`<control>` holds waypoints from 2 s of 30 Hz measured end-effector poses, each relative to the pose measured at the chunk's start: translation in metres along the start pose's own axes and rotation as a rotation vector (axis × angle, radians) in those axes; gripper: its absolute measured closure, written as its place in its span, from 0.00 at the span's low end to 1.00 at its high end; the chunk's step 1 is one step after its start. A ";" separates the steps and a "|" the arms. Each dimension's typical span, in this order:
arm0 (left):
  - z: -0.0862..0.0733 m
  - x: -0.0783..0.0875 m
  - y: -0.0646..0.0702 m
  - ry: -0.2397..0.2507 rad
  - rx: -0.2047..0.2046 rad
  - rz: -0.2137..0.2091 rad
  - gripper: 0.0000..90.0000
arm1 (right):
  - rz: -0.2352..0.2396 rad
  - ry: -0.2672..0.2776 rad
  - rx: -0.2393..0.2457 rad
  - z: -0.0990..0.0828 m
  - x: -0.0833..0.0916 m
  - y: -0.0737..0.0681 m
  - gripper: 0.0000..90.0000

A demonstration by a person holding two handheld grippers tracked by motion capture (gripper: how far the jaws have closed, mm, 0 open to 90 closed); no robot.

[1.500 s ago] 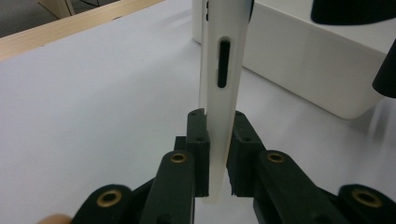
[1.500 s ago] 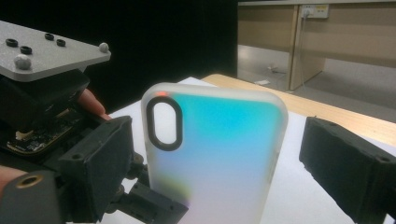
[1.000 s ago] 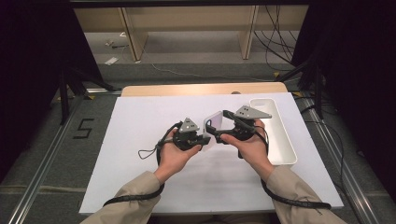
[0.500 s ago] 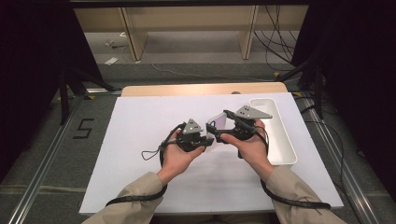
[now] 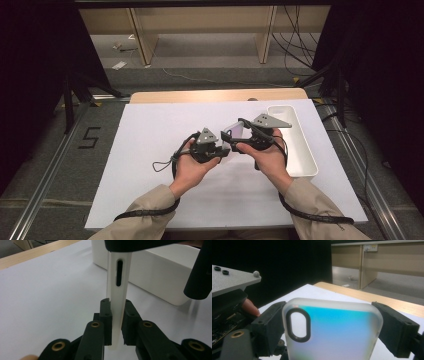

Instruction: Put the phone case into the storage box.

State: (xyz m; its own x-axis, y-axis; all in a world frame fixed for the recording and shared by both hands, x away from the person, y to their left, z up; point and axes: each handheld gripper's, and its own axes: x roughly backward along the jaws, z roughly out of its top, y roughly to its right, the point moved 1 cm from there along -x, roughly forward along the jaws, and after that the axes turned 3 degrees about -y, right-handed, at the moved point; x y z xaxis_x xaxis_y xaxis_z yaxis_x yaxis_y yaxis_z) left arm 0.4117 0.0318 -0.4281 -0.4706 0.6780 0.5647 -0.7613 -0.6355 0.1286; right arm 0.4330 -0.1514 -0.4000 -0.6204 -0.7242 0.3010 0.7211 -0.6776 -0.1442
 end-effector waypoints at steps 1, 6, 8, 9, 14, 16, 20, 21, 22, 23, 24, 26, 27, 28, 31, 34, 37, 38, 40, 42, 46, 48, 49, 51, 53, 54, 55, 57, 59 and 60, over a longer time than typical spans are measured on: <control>0.000 0.000 0.000 -0.001 0.000 0.000 0.90 | 0.001 0.002 0.000 0.000 0.000 0.000 0.19; 0.000 0.000 0.000 -0.001 -0.001 0.000 0.90 | 0.002 0.002 0.000 0.000 0.000 0.000 0.20; 0.000 0.000 0.000 -0.001 -0.001 0.000 0.90 | 0.000 0.003 -0.003 -0.001 0.000 0.000 0.20; 0.000 0.000 0.000 -0.001 -0.001 0.000 0.90 | -0.001 0.005 -0.004 -0.001 0.000 -0.001 0.20; 0.000 0.000 0.000 0.003 -0.003 0.002 0.90 | -0.007 0.009 0.001 0.000 0.001 -0.001 0.20; 0.000 0.000 0.000 0.003 -0.004 0.001 0.90 | -0.008 0.008 -0.001 0.000 0.001 -0.002 0.20; 0.000 0.001 0.000 0.009 -0.008 0.002 0.90 | -0.011 0.013 0.002 0.000 0.001 -0.002 0.20; 0.001 0.001 0.000 0.007 -0.010 0.002 0.90 | -0.014 0.015 0.001 0.000 0.001 -0.003 0.20; 0.001 0.001 0.000 0.008 -0.015 0.005 0.89 | -0.015 0.017 0.002 0.000 0.002 -0.003 0.20; 0.001 0.001 0.000 0.011 -0.016 0.005 0.89 | -0.015 0.019 0.002 0.001 0.002 -0.003 0.20; 0.001 0.001 0.001 0.012 -0.019 0.006 0.89 | -0.016 0.018 0.003 0.001 0.002 -0.003 0.20; 0.002 0.002 0.001 0.017 -0.025 0.009 0.89 | -0.016 0.021 0.004 0.002 0.003 -0.004 0.20; 0.002 0.002 0.001 0.018 -0.032 0.009 0.89 | -0.017 0.024 0.003 0.002 0.003 -0.004 0.20; 0.002 0.002 0.001 0.016 -0.043 0.012 0.88 | -0.017 0.026 0.002 0.002 0.003 -0.003 0.20; 0.002 0.002 0.001 0.009 -0.067 0.016 0.83 | -0.019 0.032 -0.002 0.003 0.004 -0.003 0.20; 0.002 0.002 0.001 0.007 -0.089 0.017 0.76 | -0.022 0.033 -0.003 0.004 0.005 -0.002 0.20; 0.003 0.004 0.001 0.010 -0.100 0.019 0.68 | -0.026 0.035 -0.003 0.005 0.007 -0.001 0.20; 0.004 0.006 0.000 0.014 -0.109 0.016 0.65 | -0.028 0.037 -0.005 0.005 0.007 -0.001 0.20; 0.004 0.008 -0.001 0.015 -0.117 0.015 0.57 | -0.032 0.042 -0.004 0.006 0.008 0.000 0.20; 0.004 0.009 -0.002 0.023 -0.118 0.012 0.51 | -0.032 0.039 -0.006 0.006 0.009 0.001 0.20; 0.005 0.013 -0.002 0.021 -0.122 0.007 0.34 | -0.037 0.042 -0.008 0.007 0.009 0.002 0.20; 0.005 0.015 -0.002 0.011 -0.129 0.015 0.23 | -0.039 0.042 -0.008 0.007 0.010 0.003 0.20; 0.004 0.015 -0.002 0.010 -0.132 0.019 0.19 | -0.038 0.041 -0.008 0.007 0.010 0.003 0.20; 0.003 0.017 -0.002 0.012 -0.148 0.022 0.15 | -0.043 0.042 -0.005 0.008 0.011 0.004 0.20; 0.002 0.019 -0.004 0.001 -0.154 0.030 0.07 | -0.044 0.040 -0.005 0.008 0.011 0.004 0.20; 0.001 0.020 -0.004 0.002 -0.150 0.027 0.05 | -0.046 0.041 -0.005 0.008 0.011 0.005 0.20; 0.000 0.021 -0.005 0.003 -0.153 0.028 0.04 | -0.047 0.041 -0.004 0.008 0.012 0.005 0.20; -0.002 0.022 -0.006 0.001 -0.150 0.034 0.00 | -0.049 0.042 -0.004 0.008 0.012 0.005 0.20; -0.003 0.025 -0.008 0.004 -0.154 0.037 0.00 | -0.053 0.041 -0.002 0.009 0.012 0.006 0.20; -0.004 0.026 -0.009 0.006 -0.155 0.037 0.00 | -0.054 0.039 -0.003 0.009 0.012 0.006 0.20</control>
State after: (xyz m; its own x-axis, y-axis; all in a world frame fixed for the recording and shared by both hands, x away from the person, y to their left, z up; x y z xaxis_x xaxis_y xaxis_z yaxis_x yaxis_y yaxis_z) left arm 0.4044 0.0565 -0.4179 -0.5016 0.6575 0.5622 -0.8031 -0.5955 -0.0200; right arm 0.4321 -0.1632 -0.3889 -0.6697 -0.6913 0.2713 0.6856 -0.7159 -0.1320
